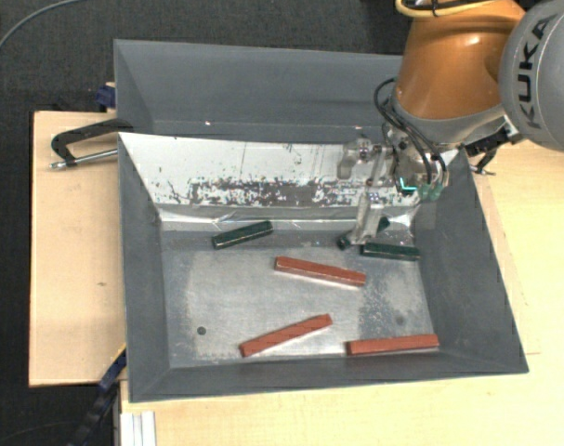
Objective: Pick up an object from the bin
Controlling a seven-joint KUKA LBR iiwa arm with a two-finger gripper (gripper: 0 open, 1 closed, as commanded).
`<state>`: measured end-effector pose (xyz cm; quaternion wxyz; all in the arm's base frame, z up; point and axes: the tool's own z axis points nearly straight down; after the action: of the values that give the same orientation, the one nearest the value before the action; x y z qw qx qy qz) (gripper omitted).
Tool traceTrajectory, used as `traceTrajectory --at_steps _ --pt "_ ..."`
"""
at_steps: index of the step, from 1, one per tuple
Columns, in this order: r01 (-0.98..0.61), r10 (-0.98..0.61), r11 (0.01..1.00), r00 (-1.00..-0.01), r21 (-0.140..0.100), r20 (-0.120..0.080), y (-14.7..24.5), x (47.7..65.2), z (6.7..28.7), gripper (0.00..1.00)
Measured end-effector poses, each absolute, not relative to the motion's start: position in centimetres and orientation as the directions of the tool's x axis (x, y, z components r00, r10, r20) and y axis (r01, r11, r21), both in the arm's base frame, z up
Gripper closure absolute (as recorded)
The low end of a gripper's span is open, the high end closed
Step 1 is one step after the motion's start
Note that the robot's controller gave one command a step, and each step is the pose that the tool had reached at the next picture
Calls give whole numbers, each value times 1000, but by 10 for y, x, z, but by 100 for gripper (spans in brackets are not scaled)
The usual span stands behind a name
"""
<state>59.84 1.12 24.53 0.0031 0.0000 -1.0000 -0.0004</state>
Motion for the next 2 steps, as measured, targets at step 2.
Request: traceTrajectory --at_steps 2 --pt "131 131 991 -991 3 -8 29 537 103 0"
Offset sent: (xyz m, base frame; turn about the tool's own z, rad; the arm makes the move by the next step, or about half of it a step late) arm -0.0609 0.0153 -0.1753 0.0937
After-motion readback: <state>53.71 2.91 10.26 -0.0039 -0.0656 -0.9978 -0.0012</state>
